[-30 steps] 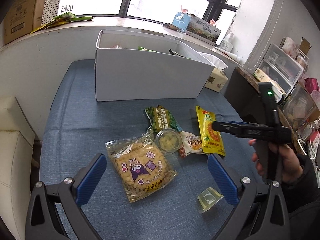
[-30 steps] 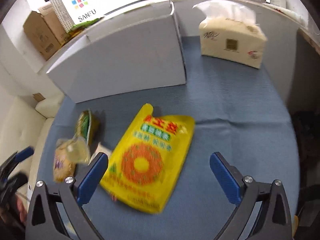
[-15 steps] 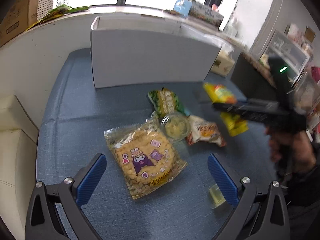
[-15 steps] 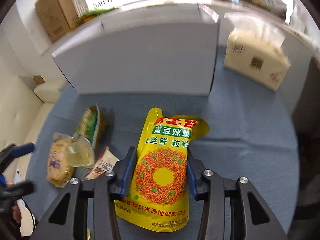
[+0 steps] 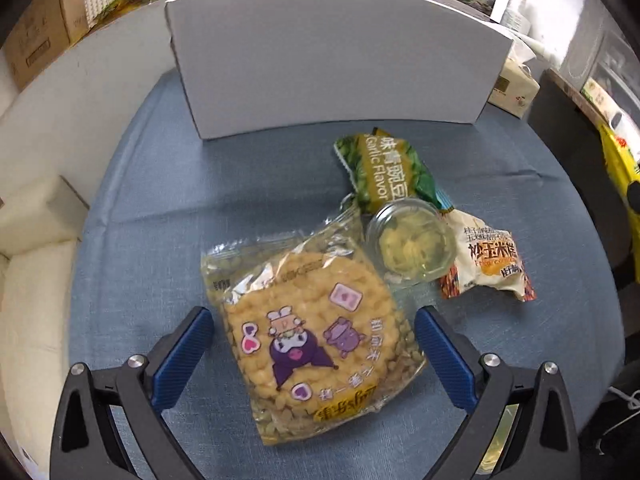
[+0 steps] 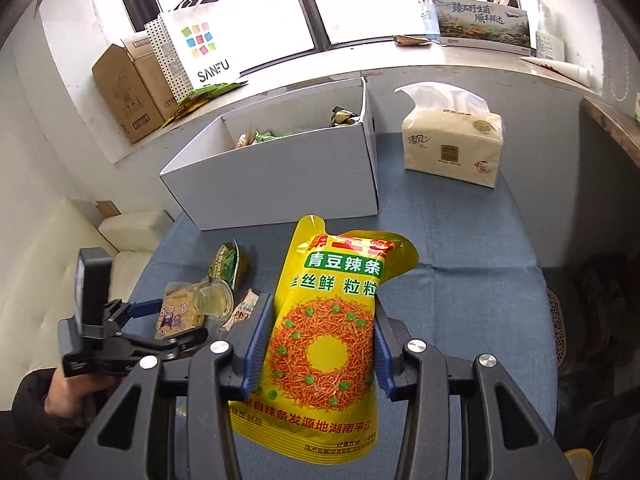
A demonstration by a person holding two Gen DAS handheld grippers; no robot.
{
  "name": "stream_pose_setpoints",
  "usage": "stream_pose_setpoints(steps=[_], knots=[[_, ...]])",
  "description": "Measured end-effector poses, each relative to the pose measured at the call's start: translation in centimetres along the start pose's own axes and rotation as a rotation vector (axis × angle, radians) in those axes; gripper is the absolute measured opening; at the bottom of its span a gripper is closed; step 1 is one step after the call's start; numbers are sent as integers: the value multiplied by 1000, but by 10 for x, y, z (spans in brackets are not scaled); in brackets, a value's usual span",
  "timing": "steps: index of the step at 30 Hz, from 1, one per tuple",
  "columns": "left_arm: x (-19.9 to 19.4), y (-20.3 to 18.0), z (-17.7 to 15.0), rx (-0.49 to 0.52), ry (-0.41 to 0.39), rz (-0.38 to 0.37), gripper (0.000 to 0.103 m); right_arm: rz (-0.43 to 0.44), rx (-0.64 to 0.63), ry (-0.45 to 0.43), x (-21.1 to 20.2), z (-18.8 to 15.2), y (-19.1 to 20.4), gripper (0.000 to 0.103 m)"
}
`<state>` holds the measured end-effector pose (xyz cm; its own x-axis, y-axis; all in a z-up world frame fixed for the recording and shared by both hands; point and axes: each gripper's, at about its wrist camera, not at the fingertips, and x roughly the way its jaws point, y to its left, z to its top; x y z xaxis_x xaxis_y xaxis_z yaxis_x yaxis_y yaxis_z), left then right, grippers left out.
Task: Organize snacks
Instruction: 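Grasp the cartoon-print cracker bag with the left gripper while the right carries the yellow bag to the box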
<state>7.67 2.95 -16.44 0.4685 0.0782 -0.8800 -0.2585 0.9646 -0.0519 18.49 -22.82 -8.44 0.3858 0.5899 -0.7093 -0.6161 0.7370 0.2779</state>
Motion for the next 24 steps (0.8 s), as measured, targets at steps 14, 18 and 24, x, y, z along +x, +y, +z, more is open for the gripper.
stream_pose_setpoints(steps=[14,18,24], knots=[[-130,21,28,44,-351,-131,77,70,-23,-73,-4,8,10,49],[-152,32,83,33,-445,-194,77,109,-59,-109,5,46,20,49],[-131,42,177,10,-467,-231,77,145,-53,-169,35,134,30,49]])
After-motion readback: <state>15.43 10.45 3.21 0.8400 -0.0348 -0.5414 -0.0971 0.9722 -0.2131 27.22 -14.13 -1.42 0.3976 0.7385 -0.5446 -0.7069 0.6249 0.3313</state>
